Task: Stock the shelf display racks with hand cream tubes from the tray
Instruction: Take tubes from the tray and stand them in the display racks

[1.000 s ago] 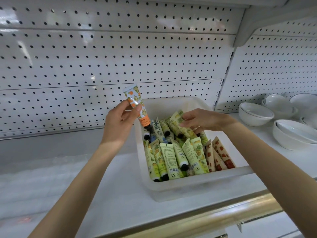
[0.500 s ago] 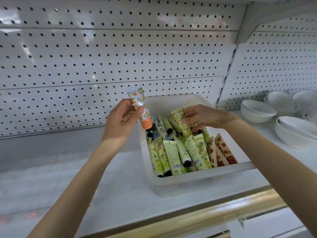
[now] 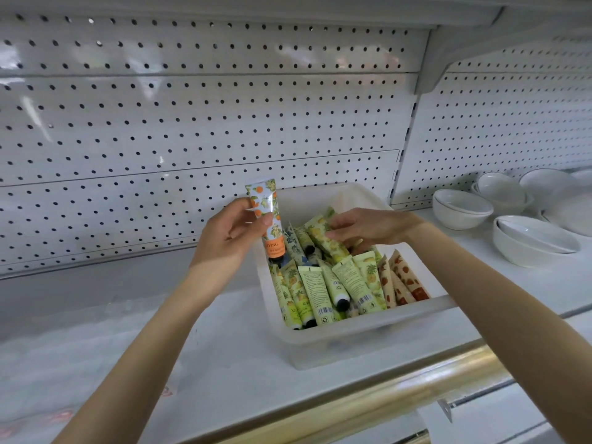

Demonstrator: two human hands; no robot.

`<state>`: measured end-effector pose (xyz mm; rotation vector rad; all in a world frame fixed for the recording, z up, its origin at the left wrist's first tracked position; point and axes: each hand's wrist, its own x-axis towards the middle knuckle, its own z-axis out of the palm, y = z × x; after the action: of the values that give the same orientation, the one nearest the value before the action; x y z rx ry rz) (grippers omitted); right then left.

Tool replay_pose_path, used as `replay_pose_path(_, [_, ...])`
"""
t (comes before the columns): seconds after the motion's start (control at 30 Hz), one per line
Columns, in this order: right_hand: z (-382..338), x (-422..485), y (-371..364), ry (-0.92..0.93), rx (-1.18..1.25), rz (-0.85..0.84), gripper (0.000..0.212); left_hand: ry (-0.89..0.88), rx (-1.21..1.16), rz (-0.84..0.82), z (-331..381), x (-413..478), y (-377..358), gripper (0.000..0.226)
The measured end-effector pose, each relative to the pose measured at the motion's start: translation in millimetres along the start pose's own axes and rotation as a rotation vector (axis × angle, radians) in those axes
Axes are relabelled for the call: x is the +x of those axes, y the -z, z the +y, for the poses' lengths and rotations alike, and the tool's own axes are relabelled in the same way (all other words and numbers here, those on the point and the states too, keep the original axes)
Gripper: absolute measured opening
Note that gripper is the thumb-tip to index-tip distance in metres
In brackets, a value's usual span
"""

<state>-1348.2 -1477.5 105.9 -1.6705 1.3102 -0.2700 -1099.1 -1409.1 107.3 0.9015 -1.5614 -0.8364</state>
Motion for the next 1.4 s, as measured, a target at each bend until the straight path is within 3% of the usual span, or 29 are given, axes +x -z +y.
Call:
replay_pose_path(0.07, [-2.5,-3.8,6.5,0.043,0.061,0.106,0.025,-0.006,-0.020,0.009,2.9,-0.9,6.9,0.012])
replay_pose_path(0.23, [-20.3,-22.0,28.9,0.195,0.486,0.464,0.011,0.011,-0.096,0.076,6.2,0.2,27.7,0.008])
replay_pose_path(0.53, [-44.4,-45.9,-24.6,0.227,0.734,0.546,0.008,0.082,-0.170,0.125,9.6,-15.2,41.8,0.010])
replay_pose_path(0.77, [-51.0,-73.1,-71.7,0.287,0.736,0.586,0.006,0.183,-0.233,0.131,17.3,-43.3,51.1,0.006])
replay_pose_path(1.0, [-79.9,-91.6,-110.1,0.419,0.579,0.498,0.015,0.141,-0.248,0.133,42.2,-75.9,63.4,0.010])
replay_pose_path(1.4, [-107.6,-103.5,-183.8,0.511,0.487,0.210,0.003,0.190,-0.169,0.311,70.0,-169.2,91.6,0.012])
